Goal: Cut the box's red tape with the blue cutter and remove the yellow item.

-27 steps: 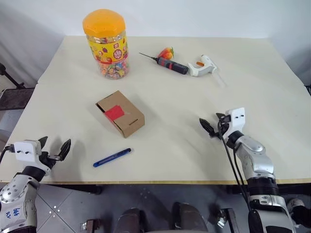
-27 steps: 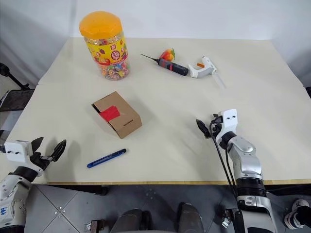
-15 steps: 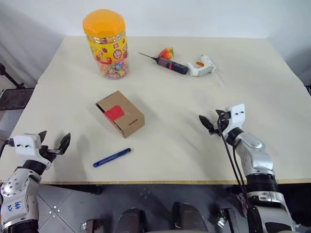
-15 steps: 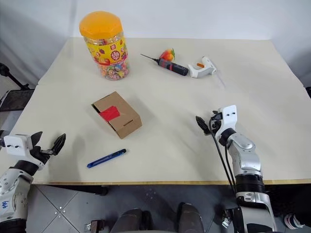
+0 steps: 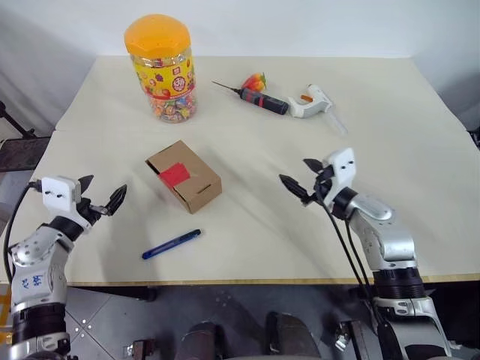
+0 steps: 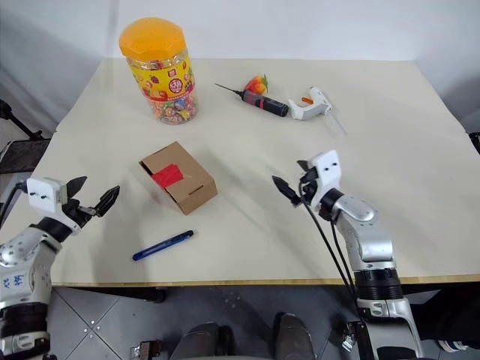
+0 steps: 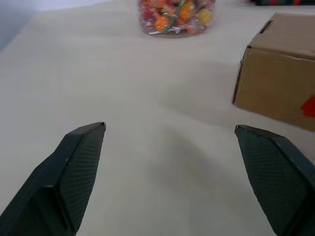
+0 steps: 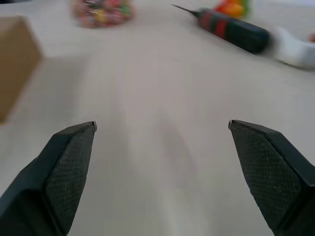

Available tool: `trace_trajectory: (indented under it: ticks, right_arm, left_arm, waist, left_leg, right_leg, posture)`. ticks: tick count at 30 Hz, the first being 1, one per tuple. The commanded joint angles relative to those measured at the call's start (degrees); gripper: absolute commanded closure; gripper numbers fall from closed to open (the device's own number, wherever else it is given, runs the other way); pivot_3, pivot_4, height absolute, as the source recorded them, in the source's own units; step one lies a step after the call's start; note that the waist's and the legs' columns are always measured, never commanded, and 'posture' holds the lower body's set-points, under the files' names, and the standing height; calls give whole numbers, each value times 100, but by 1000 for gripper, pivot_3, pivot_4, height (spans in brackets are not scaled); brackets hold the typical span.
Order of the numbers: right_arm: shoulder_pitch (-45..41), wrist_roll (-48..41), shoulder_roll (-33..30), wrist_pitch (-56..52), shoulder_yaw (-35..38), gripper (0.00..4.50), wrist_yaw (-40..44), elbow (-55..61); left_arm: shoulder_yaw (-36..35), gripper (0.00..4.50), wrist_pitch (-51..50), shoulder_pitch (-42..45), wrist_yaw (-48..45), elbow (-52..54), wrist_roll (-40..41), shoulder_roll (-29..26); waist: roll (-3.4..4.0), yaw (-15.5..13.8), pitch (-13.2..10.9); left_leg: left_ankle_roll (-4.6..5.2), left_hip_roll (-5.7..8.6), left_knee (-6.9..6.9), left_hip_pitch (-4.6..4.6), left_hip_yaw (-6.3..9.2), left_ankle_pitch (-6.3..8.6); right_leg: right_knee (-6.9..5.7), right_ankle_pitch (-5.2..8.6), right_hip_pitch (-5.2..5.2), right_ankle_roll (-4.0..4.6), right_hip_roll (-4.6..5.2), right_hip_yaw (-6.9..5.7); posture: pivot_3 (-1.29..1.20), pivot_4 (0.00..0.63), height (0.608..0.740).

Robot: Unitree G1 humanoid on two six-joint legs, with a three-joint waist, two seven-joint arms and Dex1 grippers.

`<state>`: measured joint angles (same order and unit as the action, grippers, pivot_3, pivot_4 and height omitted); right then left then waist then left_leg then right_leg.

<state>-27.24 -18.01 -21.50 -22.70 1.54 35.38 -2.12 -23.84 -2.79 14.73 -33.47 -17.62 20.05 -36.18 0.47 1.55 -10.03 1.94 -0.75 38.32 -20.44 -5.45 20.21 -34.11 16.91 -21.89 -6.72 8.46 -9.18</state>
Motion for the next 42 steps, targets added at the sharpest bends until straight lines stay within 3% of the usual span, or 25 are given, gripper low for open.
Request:
trace_trajectory:
  ticks: [1, 3, 6, 12, 13, 18, 19, 25, 30, 34, 42]
  right_arm:
    - [-333, -33, -259, -491, -256, 591, 302, 295]
    - [-459, 65, -358, -529, -408, 1243, 433, 209]
    - [-723, 132, -335, -541, -509, 2271, 474, -37]
    - [-1370, 466, -153, -308, -807, 4335, 553, -824]
    - [-1486, 515, -78, -222, -852, 4500, 579, -981]
    - [-2038, 802, 364, 273, -1043, 4500, 625, -1859]
    - [-2172, 875, 505, 427, -1105, 4500, 620, -2112]
    - [-2654, 1185, 983, 1013, -1235, 4500, 595, -3149]
    - [-2735, 1234, 1127, 963, -1314, 4500, 874, -3032]
    - [-2536, 1207, 1091, 597, -1415, 4500, 1066, -2397]
    - [-1687, 837, 786, -1155, -1865, 4500, 1453, 388]
  left_arm:
    - [-72, 0, 645, 821, -205, -1253, -134, -328]
    - [10, 0, 882, 1163, -433, -1734, -152, -380]
    - [129, 576, 872, 1354, -782, -2047, -100, -330]
    - [371, 2399, 685, 1419, -1342, -2093, -25, -200]
    - [414, 2722, 628, 1401, -1423, -2040, -16, -180]
    - [570, 4315, 461, 1456, -1523, -2022, -94, -110]
    - [605, 4418, 509, 1529, -1525, -2060, -105, -41]
    - [787, 4418, 745, 1856, -1453, -2318, -222, 271]
    - [1033, 4418, 916, 2435, -1388, -2821, -423, 580]
    - [1149, 4418, 1167, 2836, -1413, -3222, -515, 822]
    - [1403, 4418, 1668, 3918, -1357, -4606, -872, 1449]
  waist:
    - [-3, -15, -2]
    - [-8, -14, -4]
    - [-9, 5, -3]
    - [-19, 24, -8]
    - [-19, 24, -8]
    - [-19, 42, -9]
    - [-19, 47, -8]
    - [-21, 28, -8]
    - [-22, 33, -8]
    - [-22, 63, -8]
    - [-32, 8, -8]
  left_leg:
    - [0, 1, 4, -1, -1, 0]
    - [2, 2, 21, -18, 2, -1]
    - [8, 10, 31, -27, -1, 4]
    - [9, 9, 68, -80, 0, 6]
    - [9, 8, 70, -81, 0, 6]
    - [9, 7, 76, -79, -3, 6]
    - [9, 7, 76, -79, -3, 6]
    - [9, 10, 84, -80, 10, 6]
    - [9, 13, 84, -83, 15, 6]
    - [9, 12, 84, -83, 14, 6]
    - [11, 19, 86, -88, 15, 7]
  right_leg:
    - [-1, 0, 0, 0, 0, 0]
    - [-3, 0, -10, 0, 0, -3]
    - [-30, -2, -27, -4, 5, -4]
    - [-79, -4, -80, -7, 5, -11]
    - [-80, -4, -80, -7, 5, -10]
    - [-87, -4, -80, -7, 5, -7]
    - [-88, -4, -80, -7, 6, -7]
    - [-100, -4, -78, -7, 7, -5]
    - [-102, -4, -78, -7, 7, -7]
    - [-103, -4, -79, -7, 6, -9]
    - [-99, -5, -79, -10, 9, -10]
  posture:
    - [0, 150, 740]
    - [0, 150, 740]
    - [0, 150, 740]
    - [0, 150, 740]
    - [0, 150, 740]
    - [0, 150, 740]
    - [0, 150, 740]
    - [0, 150, 740]
    - [0, 150, 740]
    - [0, 150, 740]
    - [0, 150, 740]
